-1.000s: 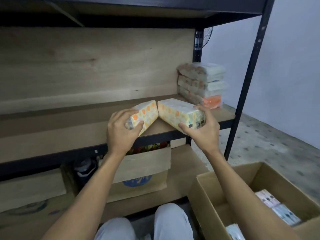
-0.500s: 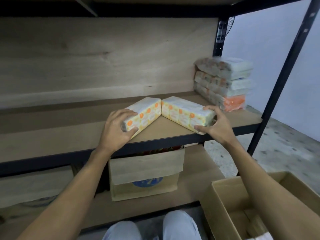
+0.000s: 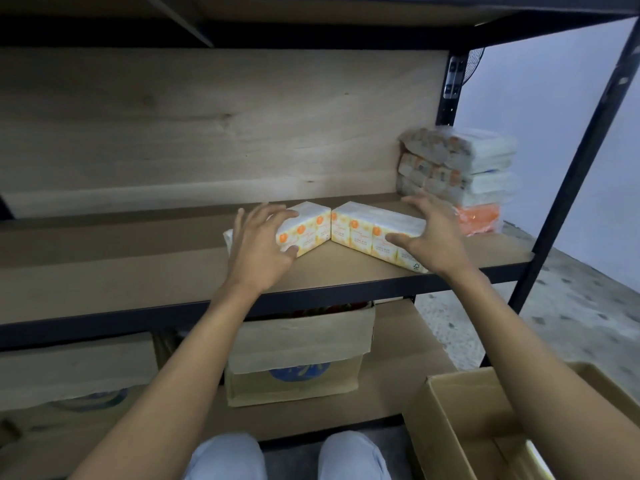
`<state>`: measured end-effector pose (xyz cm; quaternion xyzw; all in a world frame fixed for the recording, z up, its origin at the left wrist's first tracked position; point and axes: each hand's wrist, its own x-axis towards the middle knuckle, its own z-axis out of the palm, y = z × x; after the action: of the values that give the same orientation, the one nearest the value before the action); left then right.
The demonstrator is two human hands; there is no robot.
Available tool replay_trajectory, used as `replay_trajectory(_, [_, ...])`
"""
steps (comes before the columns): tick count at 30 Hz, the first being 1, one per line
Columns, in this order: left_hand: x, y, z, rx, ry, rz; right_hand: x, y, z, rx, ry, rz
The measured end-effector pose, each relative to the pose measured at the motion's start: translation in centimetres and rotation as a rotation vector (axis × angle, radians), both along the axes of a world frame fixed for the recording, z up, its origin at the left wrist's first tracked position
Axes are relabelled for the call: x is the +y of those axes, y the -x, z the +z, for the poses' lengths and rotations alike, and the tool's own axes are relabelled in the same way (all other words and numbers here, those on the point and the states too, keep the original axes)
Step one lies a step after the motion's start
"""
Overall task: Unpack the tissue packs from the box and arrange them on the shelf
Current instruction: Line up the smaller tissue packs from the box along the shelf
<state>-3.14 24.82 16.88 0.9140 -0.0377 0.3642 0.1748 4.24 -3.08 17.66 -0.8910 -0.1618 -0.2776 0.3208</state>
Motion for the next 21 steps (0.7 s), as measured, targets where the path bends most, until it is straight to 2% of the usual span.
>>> replay_trajectory(3, [-1.8,-0.6,0.9,-0.017,0.052,-0.027,2.5,-0.2,0.8,-0.067,0.051,0.067])
replay_trajectory(5, [-2.2,-1.5,0.9,0.037,0.072,0.0,4.0,-0.7,0.8,-0.079,0.098,0.078])
replay_trajectory(12, [-1.5,-4.9,-0.7,0.32,-0.114,0.264,6.4,-2.8,-0.9,0.096,0.449,-0.182])
replay_trajectory(16, [-0.8,-6.0,-1.4,0.288,-0.21,0.323,6.4,-3.8,-1.6,0.061,0.577,-0.267])
replay_trajectory(21, [0.9,-6.9,-1.7,0.22,-0.286,0.291,4.8,-5.5,-1.8,-0.009,0.595,-0.202])
